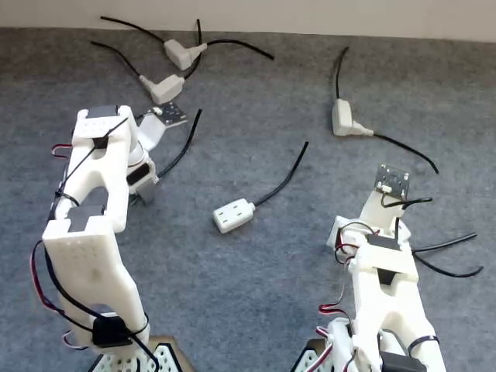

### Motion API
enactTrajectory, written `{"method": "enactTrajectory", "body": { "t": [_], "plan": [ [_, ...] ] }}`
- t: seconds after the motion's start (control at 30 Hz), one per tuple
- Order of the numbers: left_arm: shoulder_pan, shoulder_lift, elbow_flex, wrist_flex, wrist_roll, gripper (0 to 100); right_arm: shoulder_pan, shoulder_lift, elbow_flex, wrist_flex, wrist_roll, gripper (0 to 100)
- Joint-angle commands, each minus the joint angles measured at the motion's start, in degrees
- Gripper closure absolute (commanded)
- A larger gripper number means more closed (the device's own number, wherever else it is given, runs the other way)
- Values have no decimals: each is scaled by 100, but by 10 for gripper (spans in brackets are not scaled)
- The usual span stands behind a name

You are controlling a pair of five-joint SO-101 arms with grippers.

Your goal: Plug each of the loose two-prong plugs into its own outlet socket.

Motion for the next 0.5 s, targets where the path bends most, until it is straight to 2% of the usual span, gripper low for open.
{"method": "enactTrajectory", "body": {
  "t": [0.0, 0.27, 0.4, 0.47],
  "plan": [
    [-75, -40, -154, 185, 35, 794, 22, -110, -22, -119, -62, 989],
    [31, -40, -189, 149, 35, 819, 22, -110, -22, -119, -62, 989],
    [48, -40, -198, 149, 598, 795, 22, -110, -22, -119, -62, 989],
    [48, -40, -198, 149, 642, 796, 22, -110, -22, -119, -62, 989]
  ]
}}
